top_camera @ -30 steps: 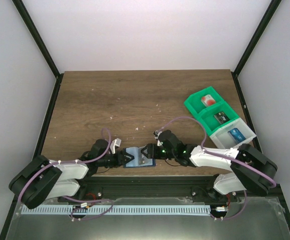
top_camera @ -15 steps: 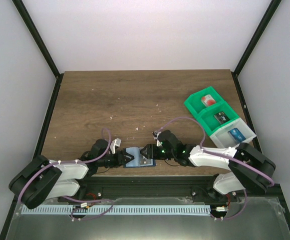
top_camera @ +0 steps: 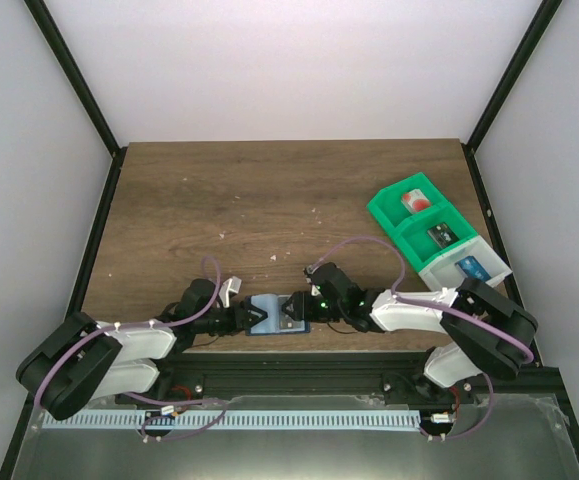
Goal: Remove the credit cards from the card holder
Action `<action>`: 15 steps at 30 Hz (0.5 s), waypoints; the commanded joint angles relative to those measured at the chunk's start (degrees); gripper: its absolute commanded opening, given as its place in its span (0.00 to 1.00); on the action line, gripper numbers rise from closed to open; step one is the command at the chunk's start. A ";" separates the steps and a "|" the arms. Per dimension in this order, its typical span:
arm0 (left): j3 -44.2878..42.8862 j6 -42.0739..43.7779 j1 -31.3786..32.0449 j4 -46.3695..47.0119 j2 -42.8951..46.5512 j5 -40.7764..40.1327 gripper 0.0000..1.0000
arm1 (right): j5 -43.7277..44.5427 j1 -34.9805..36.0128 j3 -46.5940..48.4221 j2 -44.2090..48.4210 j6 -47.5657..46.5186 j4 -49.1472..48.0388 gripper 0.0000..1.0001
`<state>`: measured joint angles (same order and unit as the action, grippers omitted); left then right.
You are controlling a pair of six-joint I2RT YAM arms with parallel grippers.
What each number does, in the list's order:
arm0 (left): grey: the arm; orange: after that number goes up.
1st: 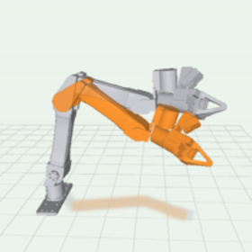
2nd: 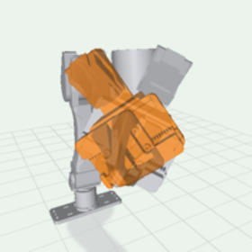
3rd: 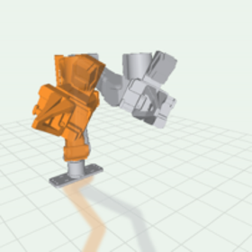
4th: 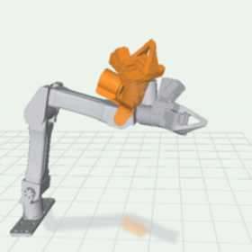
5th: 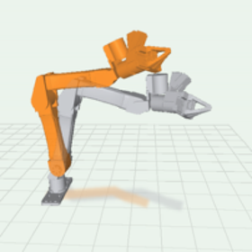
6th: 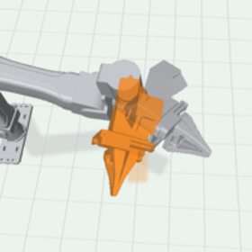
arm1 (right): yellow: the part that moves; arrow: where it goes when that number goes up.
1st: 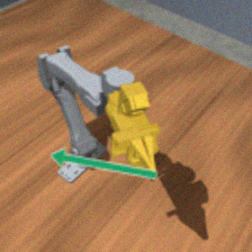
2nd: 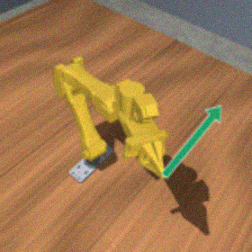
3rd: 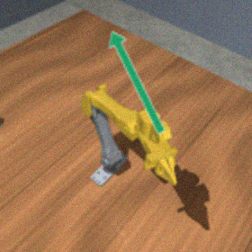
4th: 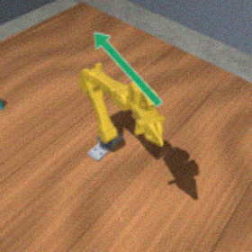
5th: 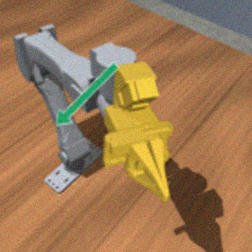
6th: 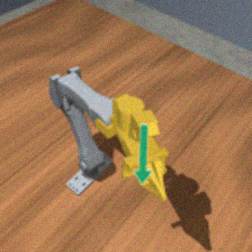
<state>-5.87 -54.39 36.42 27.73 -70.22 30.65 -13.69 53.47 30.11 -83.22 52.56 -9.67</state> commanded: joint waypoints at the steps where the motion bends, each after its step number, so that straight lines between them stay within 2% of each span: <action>1: 0.78 0.16 0.25 -2.15 0.08 -1.34 0.44 | 2.82 0.45 1.66 -0.76 -0.54 1.53 0.49; 10: 1.30 -0.03 0.28 -1.55 -0.07 -1.56 0.44 | 7.18 0.55 2.14 1.62 -3.39 5.08 0.42; 15: 1.12 -0.02 0.28 -1.49 -0.45 -1.41 0.44 | 6.73 0.55 2.74 -0.29 -3.95 4.61 0.34</action>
<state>-5.82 -54.39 36.42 27.77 -70.22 30.63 -8.64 53.47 30.33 -82.56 49.91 -6.09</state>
